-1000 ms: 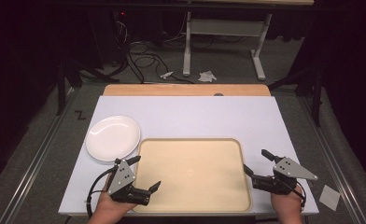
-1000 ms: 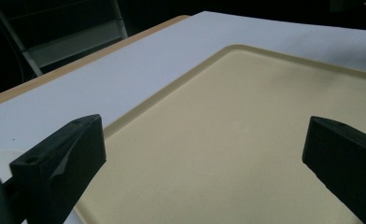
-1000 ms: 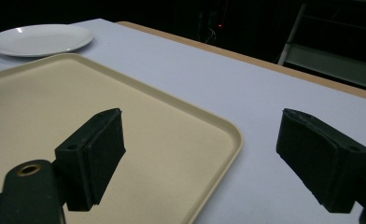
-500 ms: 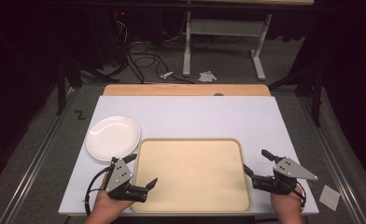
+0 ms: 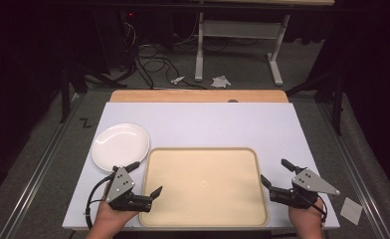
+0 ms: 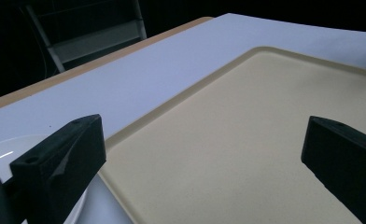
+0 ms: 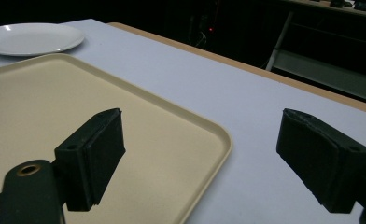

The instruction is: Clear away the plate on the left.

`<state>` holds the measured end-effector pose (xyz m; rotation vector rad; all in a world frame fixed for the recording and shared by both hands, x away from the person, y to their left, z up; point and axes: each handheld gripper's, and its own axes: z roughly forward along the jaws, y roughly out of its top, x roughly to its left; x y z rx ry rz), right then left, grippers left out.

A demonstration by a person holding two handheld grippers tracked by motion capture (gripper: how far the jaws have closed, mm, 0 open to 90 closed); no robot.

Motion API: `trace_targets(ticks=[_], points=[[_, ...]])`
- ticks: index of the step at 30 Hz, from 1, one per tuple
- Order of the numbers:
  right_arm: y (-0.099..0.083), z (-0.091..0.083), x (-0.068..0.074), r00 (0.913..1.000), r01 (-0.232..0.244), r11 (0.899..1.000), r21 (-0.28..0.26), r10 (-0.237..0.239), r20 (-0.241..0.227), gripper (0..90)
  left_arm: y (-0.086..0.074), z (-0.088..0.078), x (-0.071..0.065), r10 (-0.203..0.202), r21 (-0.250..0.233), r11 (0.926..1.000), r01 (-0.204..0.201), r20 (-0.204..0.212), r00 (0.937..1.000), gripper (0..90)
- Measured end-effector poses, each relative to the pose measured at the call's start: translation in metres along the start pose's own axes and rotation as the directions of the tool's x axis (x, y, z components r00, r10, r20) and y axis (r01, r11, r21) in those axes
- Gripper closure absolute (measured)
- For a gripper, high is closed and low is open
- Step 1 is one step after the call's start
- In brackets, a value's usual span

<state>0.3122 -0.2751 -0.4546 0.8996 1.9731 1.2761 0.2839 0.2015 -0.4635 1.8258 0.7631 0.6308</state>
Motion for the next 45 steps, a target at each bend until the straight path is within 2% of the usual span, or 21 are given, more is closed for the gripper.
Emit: trace_targets(ticks=[1,5,13,17,22,25,27,28,33,36,37,40,41,43,44,45], points=[[0.0,0.0,0.0,0.9999,0.012,1.0,-0.002,-0.012,-0.003,16.1,0.0,0.0,0.0,0.0,0.0,1.0,0.0,0.0,1.0,0.7],[0.002,-0.001,0.001,0.9999,0.01,1.0,-0.007,-0.01,-0.003,16.0,0.0,-0.001,0.001,0.004,0.0,1.0,-0.004,-0.007,1.0,0.6],[-0.002,-0.001,0.002,0.9998,-0.012,1.0,0.005,0.012,0.017,16.1,0.0,-0.007,0.006,-0.011,-0.004,0.9999,0.011,-0.032,0.9994,0.6],[-0.005,-0.001,-0.001,0.9996,-0.014,1.0,0.023,0.013,0.026,16.1,0.0,-0.005,0.016,-0.023,-0.017,0.9996,0.022,-0.03,0.9993,0.6],[-0.007,-0.001,-0.003,0.9991,-0.015,0.999,0.041,0.013,0.04,16.2,-0.003,0.001,0.023,-0.023,0.002,0.9997,0.023,-0.027,0.9994,0.6],[-0.007,-0.001,-0.004,0.9976,-0.024,0.999,0.037,0.021,0.066,16.2,-0.007,-0.002,0.029,-0.025,0.012,0.9996,0.026,-0.045,0.9986,0.7],[-0.006,0.0,-0.003,0.9974,-0.025,0.999,0.036,0.023,0.068,16.2,-0.008,-0.004,0.031,-0.026,0.016,0.9995,0.027,-0.055,0.9982,0.6],[-0.005,0.001,-0.001,0.9979,-0.01,0.999,0.04,0.008,0.065,16.1,-0.01,-0.006,0.035,-0.04,0.019,0.999,0.041,-0.063,0.9972,0.6],[-0.007,-0.002,0.003,0.9985,0.015,0.999,0.032,-0.017,0.052,16.2,-0.011,-0.012,0.042,-0.042,0.014,0.999,0.043,-0.089,0.9951,0.4],[-0.009,-0.004,-0.001,0.9984,0.003,1.0,0.028,-0.005,0.056,16.1,-0.012,-0.017,0.055,-0.066,0.0,0.9978,0.067,-0.111,0.9915,0.3],[-0.009,-0.004,-0.001,0.9984,0.003,1.0,0.028,-0.005,0.056,16.1,-0.012,-0.017,0.055,-0.066,0.0,0.9978,0.067,-0.111,0.9915,0.4],[-0.009,-0.006,-0.005,0.998,-0.008,1.0,0.017,0.007,0.063,16.2,-0.018,-0.018,0.068,-0.085,0.018,0.9959,0.089,-0.135,0.9871,0.4],[-0.009,-0.006,-0.005,0.998,-0.008,1.0,0.017,0.007,0.063,16.2,-0.018,-0.018,0.068,-0.085,0.018,0.9959,0.089,-0.135,0.9871,0.3],[-0.009,-0.007,-0.005,0.998,-0.007,1.0,0.015,0.006,0.063,16.2,-0.021,-0.02,0.073,-0.092,0.025,0.995,0.097,-0.153,0.9839,0.3],[-0.009,-0.009,-0.003,0.9983,-0.003,1.0,0.014,0.002,0.059,16.1,-0.024,-0.023,0.078,-0.111,0.026,0.9928,0.117,-0.169,0.9793,0.4],[-0.009,-0.009,-0.003,0.9983,-0.003,1.0,0.014,0.002,0.059,16.1,-0.024,-0.023,0.078,-0.111,0.026,0.9928,0.117,-0.169,0.9793,0.4]])
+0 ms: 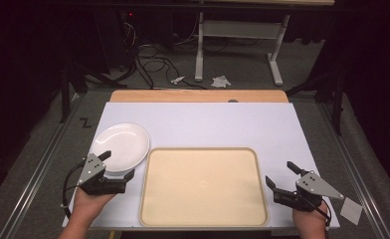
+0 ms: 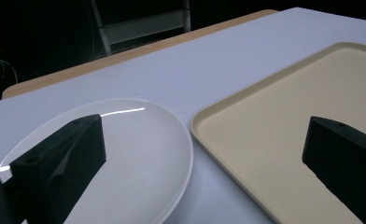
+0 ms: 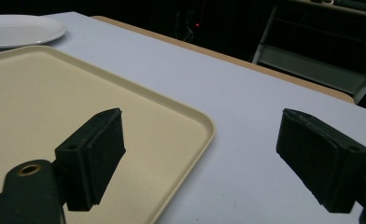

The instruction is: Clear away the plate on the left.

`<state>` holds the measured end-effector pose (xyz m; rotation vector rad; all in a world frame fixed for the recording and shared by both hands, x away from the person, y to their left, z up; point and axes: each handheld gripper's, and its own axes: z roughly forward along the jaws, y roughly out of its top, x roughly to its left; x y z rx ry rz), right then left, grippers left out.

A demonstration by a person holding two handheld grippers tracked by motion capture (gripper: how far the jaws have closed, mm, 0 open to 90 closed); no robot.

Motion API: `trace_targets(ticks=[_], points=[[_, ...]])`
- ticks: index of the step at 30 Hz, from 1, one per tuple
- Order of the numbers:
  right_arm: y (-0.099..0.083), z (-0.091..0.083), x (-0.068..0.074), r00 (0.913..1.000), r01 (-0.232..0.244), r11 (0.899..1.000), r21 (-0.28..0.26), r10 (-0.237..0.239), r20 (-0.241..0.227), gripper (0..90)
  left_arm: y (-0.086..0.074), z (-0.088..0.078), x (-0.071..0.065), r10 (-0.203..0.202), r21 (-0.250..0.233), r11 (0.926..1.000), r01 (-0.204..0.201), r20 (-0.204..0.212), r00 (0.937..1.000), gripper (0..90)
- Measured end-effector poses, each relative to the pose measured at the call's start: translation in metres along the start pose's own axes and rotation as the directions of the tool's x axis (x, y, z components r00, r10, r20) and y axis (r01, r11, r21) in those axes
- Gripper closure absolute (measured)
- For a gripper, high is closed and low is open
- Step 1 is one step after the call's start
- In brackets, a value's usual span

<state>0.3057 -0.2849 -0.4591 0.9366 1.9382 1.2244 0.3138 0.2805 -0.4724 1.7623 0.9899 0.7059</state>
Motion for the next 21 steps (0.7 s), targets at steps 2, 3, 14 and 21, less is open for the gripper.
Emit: trace_targets(ticks=[2,3,14,21], points=[[0.001,0.0,0.001,0.9999,0.008,1.0,-0.006,-0.008,-0.006,16.2,-0.002,-0.002,0.006,-0.017,-0.004,0.9998,0.017,-0.011,0.9998,0.4],[0.002,0.001,0.002,0.9999,0.012,1.0,-0.008,-0.012,-0.01,16.1,-0.003,-0.003,0.012,-0.024,-0.007,0.9997,0.023,-0.024,0.9994,0.3],[0.003,0.004,0.002,0.9997,0.02,1.0,-0.009,-0.02,-0.013,16.1,-0.016,-0.006,0.041,-0.127,0.001,0.9919,0.127,-0.067,0.9896,0.4],[0.001,0.002,0.002,0.9996,0.023,1.0,-0.016,-0.023,-0.015,16.2,-0.019,-0.006,0.044,-0.121,0.008,0.9925,0.122,-0.079,0.9895,0.4]])
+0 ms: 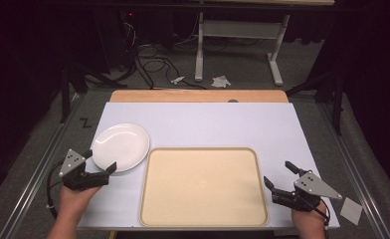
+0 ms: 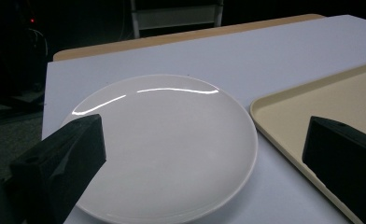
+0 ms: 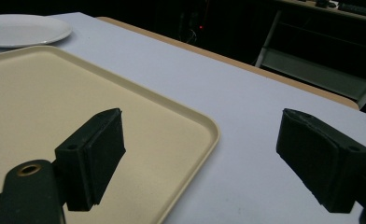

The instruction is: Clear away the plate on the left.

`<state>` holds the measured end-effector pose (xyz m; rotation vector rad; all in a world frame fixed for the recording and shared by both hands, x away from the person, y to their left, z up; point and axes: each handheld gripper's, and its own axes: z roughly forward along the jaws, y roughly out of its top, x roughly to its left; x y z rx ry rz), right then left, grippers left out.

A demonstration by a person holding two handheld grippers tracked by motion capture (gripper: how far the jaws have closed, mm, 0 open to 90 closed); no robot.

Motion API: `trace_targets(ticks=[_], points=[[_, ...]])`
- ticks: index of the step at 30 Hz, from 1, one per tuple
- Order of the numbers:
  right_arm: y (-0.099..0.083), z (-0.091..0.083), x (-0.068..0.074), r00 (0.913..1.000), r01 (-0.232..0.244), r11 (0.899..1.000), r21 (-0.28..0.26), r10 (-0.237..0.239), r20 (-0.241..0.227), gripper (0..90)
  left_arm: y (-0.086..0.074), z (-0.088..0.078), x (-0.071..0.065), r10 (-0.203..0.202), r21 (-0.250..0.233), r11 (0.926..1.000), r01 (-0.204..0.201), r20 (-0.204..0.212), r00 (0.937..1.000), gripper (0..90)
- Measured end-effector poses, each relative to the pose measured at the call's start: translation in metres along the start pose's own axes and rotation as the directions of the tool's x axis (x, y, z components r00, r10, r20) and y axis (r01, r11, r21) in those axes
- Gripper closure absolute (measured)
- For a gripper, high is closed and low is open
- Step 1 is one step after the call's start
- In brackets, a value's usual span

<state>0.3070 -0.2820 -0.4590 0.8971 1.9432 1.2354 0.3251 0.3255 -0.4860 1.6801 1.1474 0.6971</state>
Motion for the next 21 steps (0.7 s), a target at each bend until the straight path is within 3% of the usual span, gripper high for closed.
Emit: trace_targets(ticks=[5,6,11,12,14,15,17,18,19,20,21], points=[[0.001,-0.001,0.0,1.0,-0.005,1.0,0.0,0.005,0.007,16.2,0.001,0.004,-0.005,0.047,0.024,0.9986,-0.047,-0.004,0.9989,0.4],[0.0,0.0,0.0,1.0,0.0,1.0,0.002,0.0,0.005,16.1,0.001,0.005,-0.008,0.084,0.039,0.9957,-0.083,-0.01,0.9964,1.2],[0.0,0.0,0.001,1.0,0.006,1.0,0.01,-0.006,-0.002,16.2,0.001,0.01,-0.013,0.135,0.084,0.9875,-0.133,-0.012,0.9908,4.5],[0.0,0.0,0.001,1.0,0.003,1.0,0.006,-0.003,-0.004,16.1,0.001,0.013,-0.017,0.171,0.109,0.9796,-0.169,-0.008,0.9853,4.5],[0.0,0.0,0.001,1.0,0.002,1.0,0.006,-0.002,-0.003,16.2,0.001,0.015,-0.022,0.205,0.137,0.9696,-0.203,0.0,0.9788,5.6],[0.0,0.0,0.001,1.0,0.002,1.0,0.006,-0.002,-0.003,16.2,0.001,0.015,-0.022,0.205,0.137,0.9696,-0.203,0.0,0.9788,6.4],[-0.001,0.0,0.001,1.0,0.004,1.0,0.001,-0.004,-0.007,16.2,0.001,0.018,-0.028,0.254,0.174,0.952,-0.252,0.009,0.9671,7.4],[-0.001,0.0,0.001,1.0,0.001,1.0,0.004,-0.001,-0.007,16.1,0.001,0.018,-0.028,0.254,0.174,0.952,-0.252,0.009,0.9671,7.9],[-0.001,0.001,0.001,1.0,-0.002,1.0,0.01,0.002,-0.009,16.2,0.0,0.021,-0.032,0.299,0.203,0.9338,-0.294,0.009,0.9543,8.7],[-0.001,0.002,0.001,0.9999,-0.001,1.0,0.009,0.001,-0.01,16.1,0.0,0.023,-0.034,0.323,0.221,0.9224,-0.317,0.006,0.9462,9.6],[-0.001,0.002,0.001,0.9999,-0.001,1.0,0.009,0.001,-0.01,16.1,0.0,0.023,-0.034,0.323,0.221,0.9224,-0.317,0.006,0.9462,10.0]])
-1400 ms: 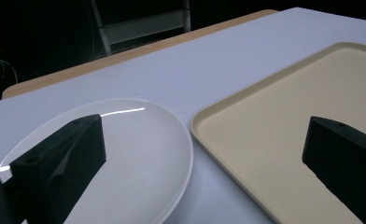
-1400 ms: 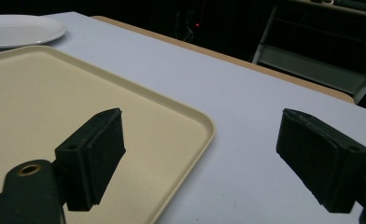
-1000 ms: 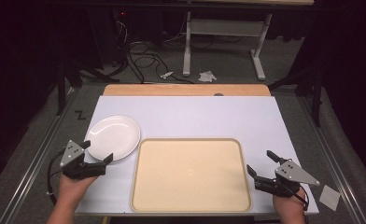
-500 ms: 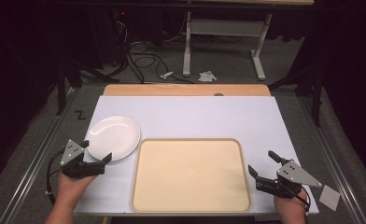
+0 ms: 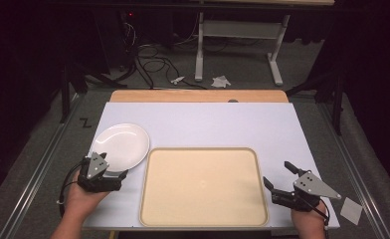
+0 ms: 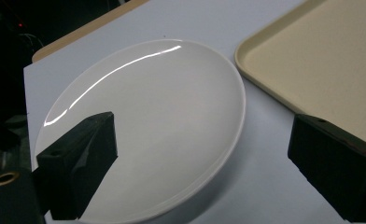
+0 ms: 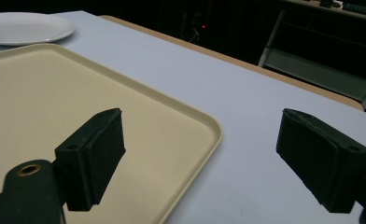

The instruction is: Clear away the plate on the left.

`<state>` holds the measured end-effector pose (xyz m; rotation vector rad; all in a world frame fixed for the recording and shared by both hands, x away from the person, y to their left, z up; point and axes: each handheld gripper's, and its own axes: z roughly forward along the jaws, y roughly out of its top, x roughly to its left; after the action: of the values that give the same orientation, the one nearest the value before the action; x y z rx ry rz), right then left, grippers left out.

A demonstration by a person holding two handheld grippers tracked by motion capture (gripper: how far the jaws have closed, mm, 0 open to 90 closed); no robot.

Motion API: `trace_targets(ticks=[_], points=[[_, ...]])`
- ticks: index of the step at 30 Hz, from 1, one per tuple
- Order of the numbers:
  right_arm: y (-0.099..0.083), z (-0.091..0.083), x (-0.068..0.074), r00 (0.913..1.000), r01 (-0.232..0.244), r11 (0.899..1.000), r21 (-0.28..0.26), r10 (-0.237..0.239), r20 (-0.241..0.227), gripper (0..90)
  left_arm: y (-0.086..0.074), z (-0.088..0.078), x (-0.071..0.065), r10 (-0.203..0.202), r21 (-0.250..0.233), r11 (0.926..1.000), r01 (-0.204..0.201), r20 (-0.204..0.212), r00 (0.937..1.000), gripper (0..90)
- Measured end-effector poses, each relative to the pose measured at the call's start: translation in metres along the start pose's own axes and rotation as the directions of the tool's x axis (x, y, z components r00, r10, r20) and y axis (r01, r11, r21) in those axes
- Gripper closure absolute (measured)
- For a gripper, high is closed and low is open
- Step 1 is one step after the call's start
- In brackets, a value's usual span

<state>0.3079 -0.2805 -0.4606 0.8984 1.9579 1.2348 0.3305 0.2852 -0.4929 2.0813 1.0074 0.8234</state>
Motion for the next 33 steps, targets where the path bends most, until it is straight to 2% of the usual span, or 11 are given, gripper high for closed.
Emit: trace_targets(ticks=[5,14,16,19,24,25,28,29,30,31,33], points=[[-0.001,0.003,0.001,0.9999,0.009,1.0,0.009,-0.009,-0.011,16.2,0.006,0.01,-0.017,0.158,0.081,0.9844,-0.156,-0.02,0.9872,12.8],[-0.001,0.001,0.0,1.0,0.001,1.0,0.003,-0.001,-0.009,16.2,0.007,0.015,-0.031,0.284,0.148,0.9505,-0.273,-0.056,0.9573,15.7],[-0.001,0.001,0.0,0.9999,0.001,1.0,0.001,-0.001,-0.013,16.1,0.007,0.017,-0.034,0.325,0.177,0.9349,-0.308,-0.076,0.9428,16.1],[-0.001,0.001,0.0,0.9999,0.008,1.0,0.008,-0.008,-0.013,16.1,0.009,0.022,-0.042,0.409,0.21,0.8984,-0.386,-0.083,0.9086,16.2],[-0.001,0.001,0.0,0.9998,0.0,1.0,0.012,0.0,-0.017,16.2,0.011,0.023,-0.044,0.452,0.234,0.8774,-0.419,-0.108,0.8857,19.1],[-0.001,0.001,0.0,0.9998,0.001,1.0,0.012,-0.001,-0.019,16.2,0.012,0.023,-0.043,0.483,0.265,0.8579,-0.44,-0.123,0.8669,20.6],[-0.001,0.001,0.0,0.9997,0.001,1.0,0.009,-0.001,-0.022,16.2,0.011,0.025,-0.043,0.507,0.284,0.8411,-0.46,-0.118,0.8537,23.8],[-0.001,0.001,0.0,0.9997,-0.005,1.0,0.012,0.005,-0.025,16.1,0.011,0.026,-0.043,0.526,0.3,0.8272,-0.475,-0.114,0.843,25.8],[-0.001,0.001,0.0,0.9997,-0.005,1.0,0.012,0.005,-0.025,16.1,0.011,0.026,-0.043,0.526,0.3,0.8272,-0.475,-0.114,0.843,27.7],[-0.001,0.002,0.0,0.9996,0.002,1.0,0.014,-0.001,-0.027,16.2,0.011,0.028,-0.042,0.557,0.324,0.8018,-0.502,-0.102,0.824,28.5],[-0.002,0.003,-0.001,0.9995,0.009,1.0,0.015,-0.009,-0.03,16.2,0.01,0.031,-0.042,0.573,0.337,0.7875,-0.516,-0.091,0.8146,30.3]])
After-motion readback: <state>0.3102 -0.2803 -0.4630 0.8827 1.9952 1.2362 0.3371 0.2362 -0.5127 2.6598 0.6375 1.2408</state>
